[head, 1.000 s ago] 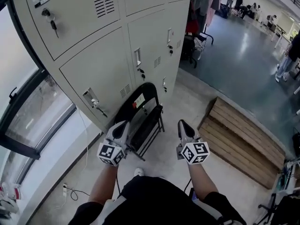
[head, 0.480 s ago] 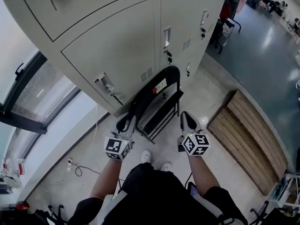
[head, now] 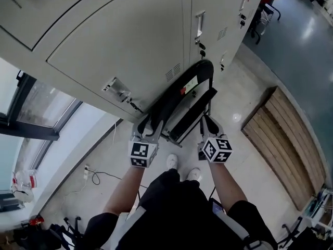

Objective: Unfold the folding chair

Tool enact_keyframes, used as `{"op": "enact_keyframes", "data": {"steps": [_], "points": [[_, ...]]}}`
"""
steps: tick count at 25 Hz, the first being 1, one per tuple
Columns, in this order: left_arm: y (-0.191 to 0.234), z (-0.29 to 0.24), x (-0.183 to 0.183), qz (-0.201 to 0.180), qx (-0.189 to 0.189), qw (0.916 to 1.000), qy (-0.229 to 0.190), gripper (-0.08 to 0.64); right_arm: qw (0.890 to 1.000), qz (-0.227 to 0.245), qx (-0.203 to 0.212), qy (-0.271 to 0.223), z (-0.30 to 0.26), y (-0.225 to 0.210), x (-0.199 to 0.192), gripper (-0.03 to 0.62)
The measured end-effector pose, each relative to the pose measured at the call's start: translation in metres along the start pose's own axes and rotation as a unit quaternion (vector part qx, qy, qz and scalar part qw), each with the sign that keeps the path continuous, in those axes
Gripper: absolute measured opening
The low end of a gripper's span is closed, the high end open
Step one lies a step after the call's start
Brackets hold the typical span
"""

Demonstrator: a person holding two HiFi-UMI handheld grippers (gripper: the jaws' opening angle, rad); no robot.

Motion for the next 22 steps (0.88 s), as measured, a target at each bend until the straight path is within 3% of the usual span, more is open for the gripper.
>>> {"op": "enact_keyframes", "data": {"steps": [4, 7, 12, 22], "points": [[0.005, -0.015, 0.000, -0.005, -0.012, 0.9998, 0.017, 0.206, 0.999, -0.019, -0.029, 0.020, -0.020, -0.003, -0.017, 0.072], [0.010, -0.021, 0.002, -0.005, -0.025, 0.9995, 0.019, 0.206, 0.997, -0.030, -0.068, 0.037, -0.038, -0.010, -0.030, 0.138], [0.009, -0.027, 0.007, -0.006, -0.050, 0.9986, 0.017, 0.206, 0.985, -0.060, -0.134, 0.095, -0.069, -0.023, -0.065, 0.226], [0.010, -0.031, 0.005, 0.000, -0.065, 0.9977, 0.020, 0.204, 0.962, -0.102, -0.200, 0.153, -0.121, -0.010, -0.112, 0.330]]}}
Point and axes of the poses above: the fingertips, and each gripper's own axes: z backward along the fingers, y to its left, x out of its top, the point moved 5 cm from there along z, backward along the fingers, and after that the axes turned 15 degrees about -x, right-handed, at the moved point
